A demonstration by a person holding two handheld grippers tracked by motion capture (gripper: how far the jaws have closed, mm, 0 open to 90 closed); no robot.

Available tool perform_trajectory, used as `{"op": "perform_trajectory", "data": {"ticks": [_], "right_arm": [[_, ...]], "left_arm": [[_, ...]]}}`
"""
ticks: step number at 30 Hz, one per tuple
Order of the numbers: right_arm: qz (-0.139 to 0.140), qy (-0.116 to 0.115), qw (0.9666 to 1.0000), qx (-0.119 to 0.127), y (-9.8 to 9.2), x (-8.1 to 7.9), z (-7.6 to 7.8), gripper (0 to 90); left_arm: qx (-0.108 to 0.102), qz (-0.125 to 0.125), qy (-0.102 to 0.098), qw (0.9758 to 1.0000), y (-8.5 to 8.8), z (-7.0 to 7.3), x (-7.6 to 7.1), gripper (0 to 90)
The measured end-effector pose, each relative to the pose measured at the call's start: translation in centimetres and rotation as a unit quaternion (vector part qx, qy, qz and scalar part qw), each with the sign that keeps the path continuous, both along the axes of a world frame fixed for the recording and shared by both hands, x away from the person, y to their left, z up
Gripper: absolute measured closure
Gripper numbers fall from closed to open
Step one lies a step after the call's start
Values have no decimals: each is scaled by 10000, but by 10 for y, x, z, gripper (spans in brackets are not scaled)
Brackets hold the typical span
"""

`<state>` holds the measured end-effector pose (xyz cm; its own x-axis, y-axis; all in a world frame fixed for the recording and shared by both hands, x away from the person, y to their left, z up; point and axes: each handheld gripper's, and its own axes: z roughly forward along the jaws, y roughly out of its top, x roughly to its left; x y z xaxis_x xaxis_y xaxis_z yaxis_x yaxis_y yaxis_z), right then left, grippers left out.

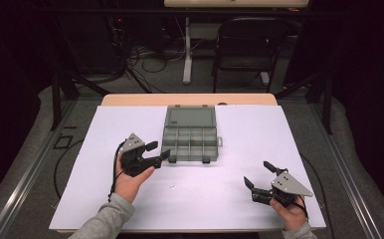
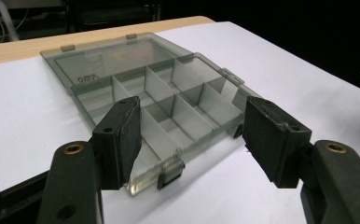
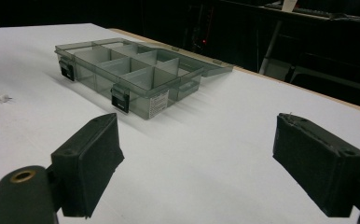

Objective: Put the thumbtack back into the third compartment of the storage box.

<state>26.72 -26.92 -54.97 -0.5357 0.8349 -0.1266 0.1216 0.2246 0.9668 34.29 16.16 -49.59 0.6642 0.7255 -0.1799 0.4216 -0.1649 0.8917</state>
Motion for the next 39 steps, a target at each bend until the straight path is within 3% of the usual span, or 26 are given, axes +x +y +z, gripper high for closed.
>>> {"op": "perform_trajectory", "data": {"ticks": [5, 8, 20, 28, 31, 39], "right_arm": [[2, 2, 10000, -3, 0, 0, 0, 142], [-5, 9, 10000, 1, 1, 0, 0, 143], [-2, 14, 10000, -4, 1, 0, 0, 142], [3, 18, 10000, 4, 1, 0, 0, 142], [2, 15, 10000, 4, 1, 0, 0, 142], [34, 13, 10000, -7, 0, 0, 0, 143]], "left_arm": [[19, 16, -81, 10000, 8, -8, -17, 370], [18, -2, -20, 10000, 11, -15, -25, 370], [93, -158, -81, 9998, 14, -30, -47, 414], [83, -317, 226, 9992, 8, -40, -45, 552], [176, -406, 297, 9986, 2, -45, -45, 593], [399, -707, 628, 9947, -13, -56, -39, 699]]}}
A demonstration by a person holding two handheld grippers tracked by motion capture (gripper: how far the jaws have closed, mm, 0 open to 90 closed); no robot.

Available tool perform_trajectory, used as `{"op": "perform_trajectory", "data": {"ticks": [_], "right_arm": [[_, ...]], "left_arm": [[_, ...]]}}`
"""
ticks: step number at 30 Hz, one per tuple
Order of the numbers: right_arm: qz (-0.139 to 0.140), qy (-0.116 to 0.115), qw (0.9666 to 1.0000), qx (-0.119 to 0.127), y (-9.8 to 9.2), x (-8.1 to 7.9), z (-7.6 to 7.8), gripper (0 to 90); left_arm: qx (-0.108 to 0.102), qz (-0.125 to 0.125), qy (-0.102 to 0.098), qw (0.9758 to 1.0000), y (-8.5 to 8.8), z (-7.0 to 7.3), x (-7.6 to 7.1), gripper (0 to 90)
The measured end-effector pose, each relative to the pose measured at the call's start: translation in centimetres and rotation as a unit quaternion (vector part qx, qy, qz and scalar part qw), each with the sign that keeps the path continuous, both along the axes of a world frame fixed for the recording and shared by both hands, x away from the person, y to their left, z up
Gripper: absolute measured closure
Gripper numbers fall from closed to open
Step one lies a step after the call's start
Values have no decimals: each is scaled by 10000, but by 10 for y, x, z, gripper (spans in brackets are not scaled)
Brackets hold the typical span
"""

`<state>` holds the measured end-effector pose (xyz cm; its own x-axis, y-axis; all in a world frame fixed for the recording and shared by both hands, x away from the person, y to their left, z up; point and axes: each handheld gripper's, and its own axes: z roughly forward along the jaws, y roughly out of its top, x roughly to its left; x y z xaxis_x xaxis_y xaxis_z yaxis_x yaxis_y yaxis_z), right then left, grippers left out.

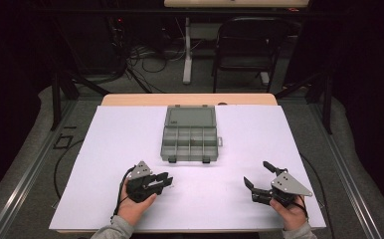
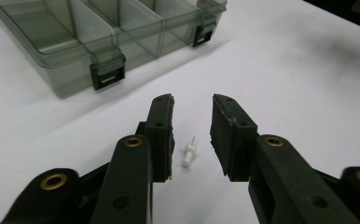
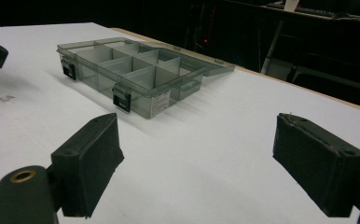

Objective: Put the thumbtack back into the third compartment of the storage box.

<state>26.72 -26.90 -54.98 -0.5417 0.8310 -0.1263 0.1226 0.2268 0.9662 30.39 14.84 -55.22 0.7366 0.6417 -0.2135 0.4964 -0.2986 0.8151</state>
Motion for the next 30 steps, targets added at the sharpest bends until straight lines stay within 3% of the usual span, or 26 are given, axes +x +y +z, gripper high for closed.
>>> {"op": "perform_trajectory", "data": {"ticks": [9, 22, 27, 30], "right_arm": [[21, -20, 10000, -17, 0, 0, 0, 143], [42, -27, 10000, -18, 0, 0, 0, 142], [48, -26, 10000, -23, 0, 0, 0, 143], [47, -19, 10000, -24, 0, 0, 0, 143]], "left_arm": [[342, -188, 190, 9991, -8, -8, 2, 785], [396, -219, 379, 9983, -11, -13, 5, 843], [435, -192, 330, 9983, -11, -13, 5, 846], [482, -189, 444, 9977, -11, -16, 6, 847]]}}
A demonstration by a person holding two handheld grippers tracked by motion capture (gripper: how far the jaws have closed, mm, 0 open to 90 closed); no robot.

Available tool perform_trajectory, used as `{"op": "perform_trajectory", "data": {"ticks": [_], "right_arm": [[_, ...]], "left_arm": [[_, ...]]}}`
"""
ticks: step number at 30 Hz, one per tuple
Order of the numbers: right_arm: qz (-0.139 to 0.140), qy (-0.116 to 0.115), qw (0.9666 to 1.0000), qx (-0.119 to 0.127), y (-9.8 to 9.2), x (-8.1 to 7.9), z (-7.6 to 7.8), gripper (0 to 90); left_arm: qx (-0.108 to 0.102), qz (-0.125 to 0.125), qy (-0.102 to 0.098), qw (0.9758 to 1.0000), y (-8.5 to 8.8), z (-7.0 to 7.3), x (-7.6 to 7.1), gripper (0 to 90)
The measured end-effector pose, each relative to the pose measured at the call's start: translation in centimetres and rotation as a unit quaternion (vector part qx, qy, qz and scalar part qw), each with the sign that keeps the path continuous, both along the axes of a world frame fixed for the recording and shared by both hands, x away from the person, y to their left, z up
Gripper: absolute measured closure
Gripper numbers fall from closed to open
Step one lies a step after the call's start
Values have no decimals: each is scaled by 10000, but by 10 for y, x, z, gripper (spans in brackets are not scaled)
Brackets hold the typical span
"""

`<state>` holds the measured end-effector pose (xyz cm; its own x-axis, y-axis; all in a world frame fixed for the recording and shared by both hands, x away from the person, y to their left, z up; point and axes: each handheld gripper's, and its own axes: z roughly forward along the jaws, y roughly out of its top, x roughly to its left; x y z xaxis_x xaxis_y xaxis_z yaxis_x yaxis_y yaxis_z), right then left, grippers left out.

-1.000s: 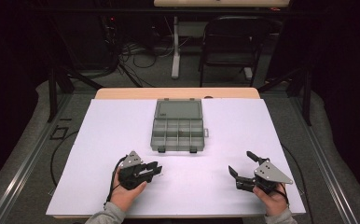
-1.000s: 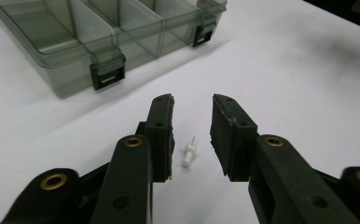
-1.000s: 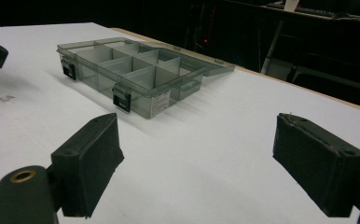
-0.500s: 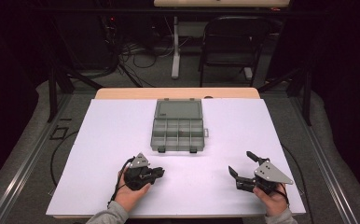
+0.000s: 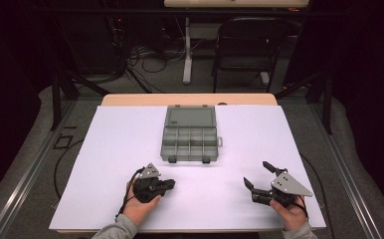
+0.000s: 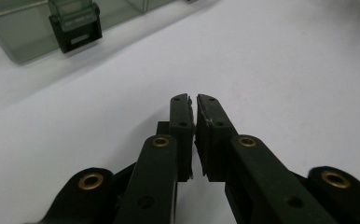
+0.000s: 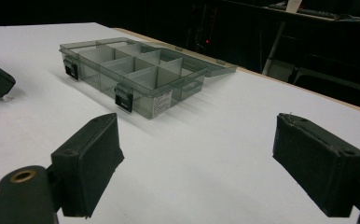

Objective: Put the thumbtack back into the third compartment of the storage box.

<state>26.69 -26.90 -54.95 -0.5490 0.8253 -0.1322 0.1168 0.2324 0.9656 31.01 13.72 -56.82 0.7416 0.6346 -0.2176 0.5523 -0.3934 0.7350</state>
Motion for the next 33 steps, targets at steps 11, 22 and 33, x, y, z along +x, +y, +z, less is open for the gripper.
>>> {"op": "perform_trajectory", "data": {"ticks": [11, 22, 33], "right_arm": [[11, -4, 10000, -5, 0, 0, 0, 143], [13, -2, 10000, -5, 0, 0, 0, 143], [16, 9, 10000, -13, 0, 0, 0, 143]], "left_arm": [[6, -3, 31, 10000, -1, 0, 1, 858], [-140, 44, 221, 9996, 1, -1, 3, 860], [-204, 39, 242, 9995, 2, 0, 3, 861]]}}
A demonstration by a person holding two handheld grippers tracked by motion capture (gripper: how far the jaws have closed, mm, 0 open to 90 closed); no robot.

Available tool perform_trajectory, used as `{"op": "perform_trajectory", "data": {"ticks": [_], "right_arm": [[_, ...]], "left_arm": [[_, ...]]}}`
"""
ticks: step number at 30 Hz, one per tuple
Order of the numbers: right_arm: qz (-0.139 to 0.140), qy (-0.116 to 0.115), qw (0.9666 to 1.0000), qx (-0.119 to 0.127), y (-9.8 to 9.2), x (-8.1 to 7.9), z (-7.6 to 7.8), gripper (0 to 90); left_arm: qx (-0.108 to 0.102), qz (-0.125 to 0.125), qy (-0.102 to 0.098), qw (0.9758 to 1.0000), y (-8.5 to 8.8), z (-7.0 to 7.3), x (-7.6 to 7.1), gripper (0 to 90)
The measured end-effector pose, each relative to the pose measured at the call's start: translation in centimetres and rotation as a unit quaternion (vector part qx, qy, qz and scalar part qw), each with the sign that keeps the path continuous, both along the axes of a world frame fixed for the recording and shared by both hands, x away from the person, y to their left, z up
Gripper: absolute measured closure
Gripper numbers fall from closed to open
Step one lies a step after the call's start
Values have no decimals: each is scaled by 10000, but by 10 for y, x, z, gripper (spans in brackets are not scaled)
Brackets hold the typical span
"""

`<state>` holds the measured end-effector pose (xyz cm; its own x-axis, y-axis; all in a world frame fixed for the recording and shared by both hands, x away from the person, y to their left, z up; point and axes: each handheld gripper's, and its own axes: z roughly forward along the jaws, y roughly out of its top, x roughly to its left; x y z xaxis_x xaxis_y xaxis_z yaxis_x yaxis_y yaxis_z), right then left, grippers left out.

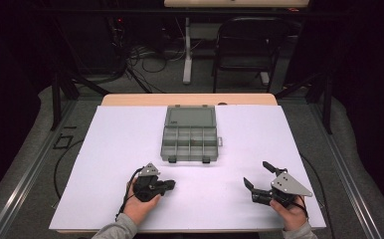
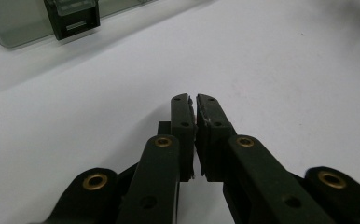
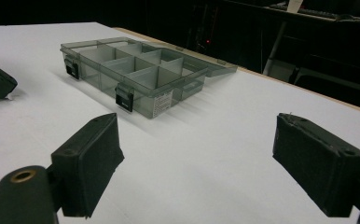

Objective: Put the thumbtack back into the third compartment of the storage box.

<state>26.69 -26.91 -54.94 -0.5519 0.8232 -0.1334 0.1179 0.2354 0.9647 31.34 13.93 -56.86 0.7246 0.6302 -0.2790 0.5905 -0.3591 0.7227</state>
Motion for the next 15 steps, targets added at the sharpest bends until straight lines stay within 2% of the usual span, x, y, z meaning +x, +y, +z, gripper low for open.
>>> {"op": "perform_trajectory", "data": {"ticks": [6, 7, 15], "right_arm": [[-4, -5, 10000, 11, 0, 0, 0, 143], [-1, -9, 10000, 6, 0, 0, 0, 143], [3, -12, 10000, 4, 0, 0, 0, 143]], "left_arm": [[-85, 52, -19, 9999, 3, 2, 1, 863], [-147, 69, -21, 9999, 4, 2, 1, 900], [-235, 137, 27, 9996, 8, 2, 3, 895]]}}
